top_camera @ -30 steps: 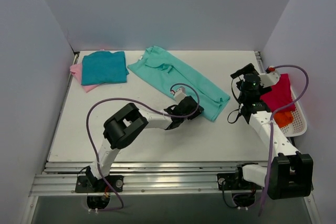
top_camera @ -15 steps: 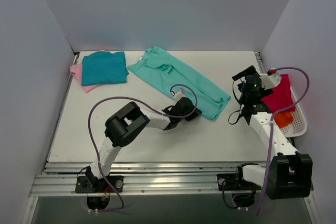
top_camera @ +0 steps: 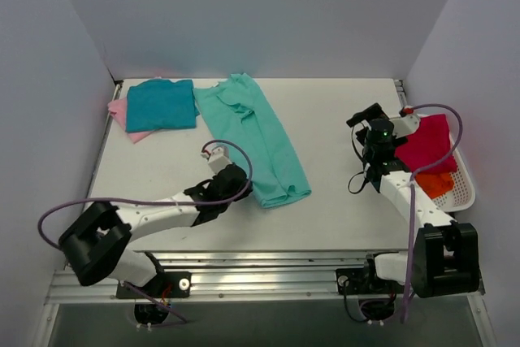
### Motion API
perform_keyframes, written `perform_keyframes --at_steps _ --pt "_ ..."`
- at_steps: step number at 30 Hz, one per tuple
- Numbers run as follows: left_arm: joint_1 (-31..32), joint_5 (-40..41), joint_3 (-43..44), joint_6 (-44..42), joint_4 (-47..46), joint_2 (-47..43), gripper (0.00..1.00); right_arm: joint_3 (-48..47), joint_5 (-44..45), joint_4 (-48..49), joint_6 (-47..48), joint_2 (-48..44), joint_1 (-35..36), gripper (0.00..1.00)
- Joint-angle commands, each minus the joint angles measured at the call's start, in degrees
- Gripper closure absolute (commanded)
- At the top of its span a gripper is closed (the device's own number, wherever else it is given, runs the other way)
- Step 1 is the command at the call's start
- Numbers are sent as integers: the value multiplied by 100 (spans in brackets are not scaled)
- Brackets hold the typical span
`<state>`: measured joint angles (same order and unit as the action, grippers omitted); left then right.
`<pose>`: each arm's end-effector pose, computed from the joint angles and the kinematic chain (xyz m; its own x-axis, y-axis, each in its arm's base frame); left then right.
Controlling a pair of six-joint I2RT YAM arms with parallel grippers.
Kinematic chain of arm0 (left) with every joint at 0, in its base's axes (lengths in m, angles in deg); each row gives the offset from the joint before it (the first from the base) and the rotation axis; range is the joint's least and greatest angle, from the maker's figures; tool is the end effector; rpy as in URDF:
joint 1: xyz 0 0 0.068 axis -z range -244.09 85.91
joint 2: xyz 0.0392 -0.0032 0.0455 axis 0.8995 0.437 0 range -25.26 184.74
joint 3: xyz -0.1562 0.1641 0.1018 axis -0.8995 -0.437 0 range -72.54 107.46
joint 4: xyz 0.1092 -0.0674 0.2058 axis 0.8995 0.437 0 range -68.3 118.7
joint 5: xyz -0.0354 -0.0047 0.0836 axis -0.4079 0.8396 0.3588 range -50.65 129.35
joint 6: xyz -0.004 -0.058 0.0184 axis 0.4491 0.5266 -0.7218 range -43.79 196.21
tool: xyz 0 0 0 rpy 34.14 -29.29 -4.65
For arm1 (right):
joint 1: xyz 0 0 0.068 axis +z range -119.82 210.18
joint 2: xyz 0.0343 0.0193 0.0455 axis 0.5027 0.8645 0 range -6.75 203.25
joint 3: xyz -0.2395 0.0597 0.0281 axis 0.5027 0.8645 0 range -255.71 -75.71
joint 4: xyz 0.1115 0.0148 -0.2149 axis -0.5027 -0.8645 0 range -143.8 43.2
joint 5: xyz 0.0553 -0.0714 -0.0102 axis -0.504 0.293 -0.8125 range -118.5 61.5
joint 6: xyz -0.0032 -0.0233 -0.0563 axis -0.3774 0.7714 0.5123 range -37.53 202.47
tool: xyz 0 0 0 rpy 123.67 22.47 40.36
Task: Fold and stack the t-shirts
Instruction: Fold the tshirt
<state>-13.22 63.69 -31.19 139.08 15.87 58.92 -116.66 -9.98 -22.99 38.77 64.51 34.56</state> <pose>0.1999 -0.2160 0.1726 -0.6174 -0.5261 -0.5849 -0.1106 0.7941 -0.5976 0.2843 0.0073 0.2647 0.0857 0.6636 -0.7432 0.2531 0.7069 0.6605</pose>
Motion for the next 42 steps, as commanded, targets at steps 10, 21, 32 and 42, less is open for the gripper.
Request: perform_keyframes --at_steps 10,21,32,42 --pt "-148 1521 -1839 806 3139 -3565 59 842 -235 1072 -806 168 1335 4" --pt "-157 1583 -1638 490 3879 -4190 6 895 538 116 -1158 -95 3603 4" --pt "-78 810 -2086 436 3580 -4490 6 1932 766 -1247 -2256 -1466 5388 8" --pt "151 713 -2306 674 3580 -4595 4 2012 1198 -484 -3135 -55 6865 22"
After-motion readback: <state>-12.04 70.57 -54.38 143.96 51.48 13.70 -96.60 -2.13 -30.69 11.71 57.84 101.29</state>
